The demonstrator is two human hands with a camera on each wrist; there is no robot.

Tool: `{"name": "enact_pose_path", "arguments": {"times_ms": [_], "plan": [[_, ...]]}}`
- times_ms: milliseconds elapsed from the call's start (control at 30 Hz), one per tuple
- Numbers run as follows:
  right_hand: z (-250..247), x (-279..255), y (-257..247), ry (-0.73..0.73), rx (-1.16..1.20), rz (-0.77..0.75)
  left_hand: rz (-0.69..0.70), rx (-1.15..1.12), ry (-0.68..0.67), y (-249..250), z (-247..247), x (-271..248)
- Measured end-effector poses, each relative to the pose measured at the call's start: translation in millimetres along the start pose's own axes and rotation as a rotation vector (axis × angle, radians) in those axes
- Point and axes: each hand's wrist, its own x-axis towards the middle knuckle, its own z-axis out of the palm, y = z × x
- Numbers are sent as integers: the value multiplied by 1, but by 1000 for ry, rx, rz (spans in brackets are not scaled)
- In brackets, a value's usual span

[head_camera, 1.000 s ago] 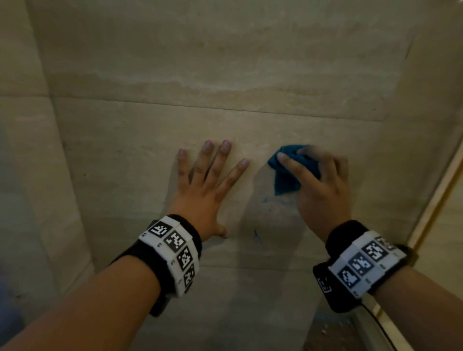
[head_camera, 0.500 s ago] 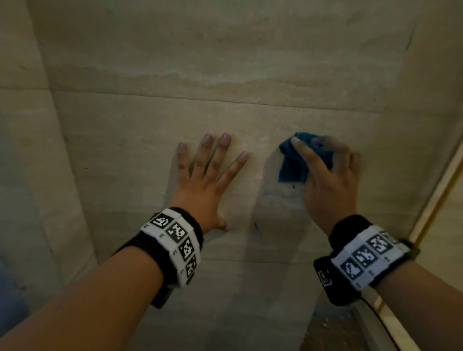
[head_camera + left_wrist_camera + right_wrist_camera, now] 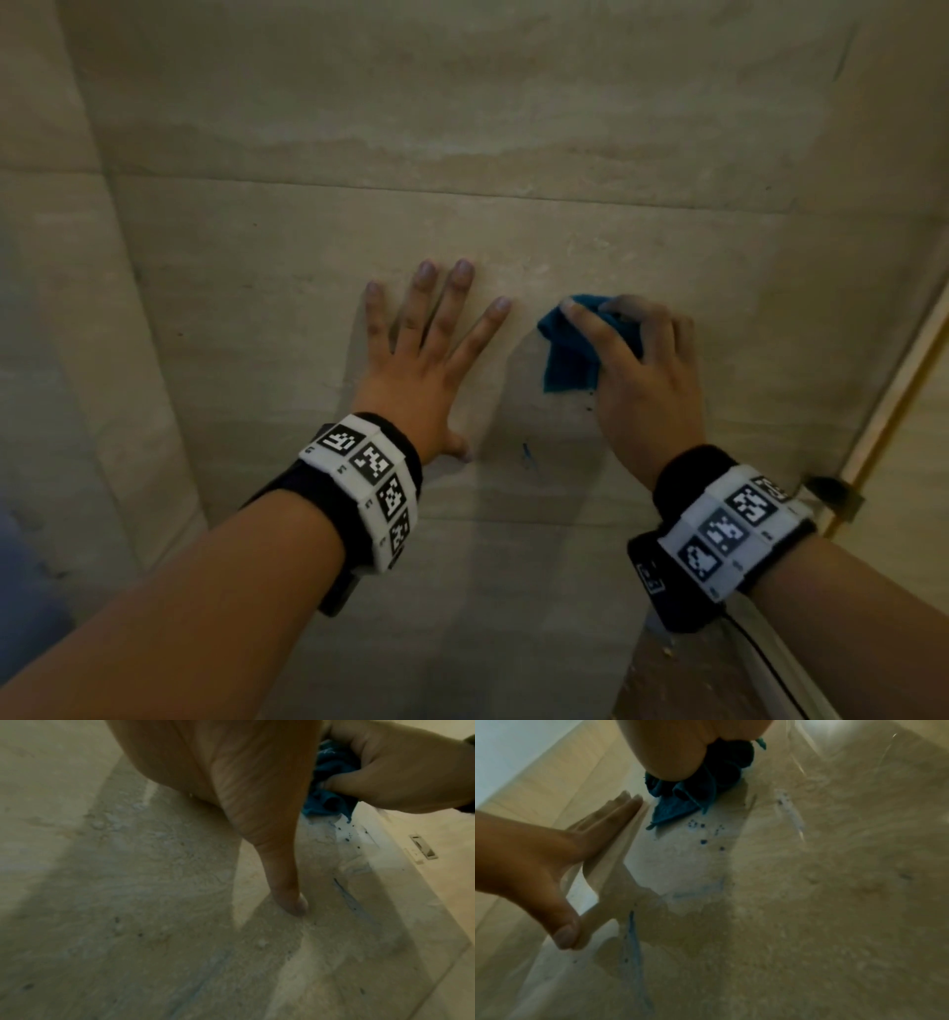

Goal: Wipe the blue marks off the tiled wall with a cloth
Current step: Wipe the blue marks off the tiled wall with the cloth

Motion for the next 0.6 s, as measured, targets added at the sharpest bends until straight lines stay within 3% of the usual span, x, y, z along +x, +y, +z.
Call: {"name": "enact_pose_path", "arguments": {"times_ms": [167, 433, 600], "plan": [[6, 11, -5, 50, 18, -10, 8, -5, 34, -2, 3, 0], [8, -29, 9, -109, -20, -292, 8, 15, 50, -2, 7, 1], [2, 4, 6, 9, 49, -176, 9, 16, 94, -2, 12, 0]]}}
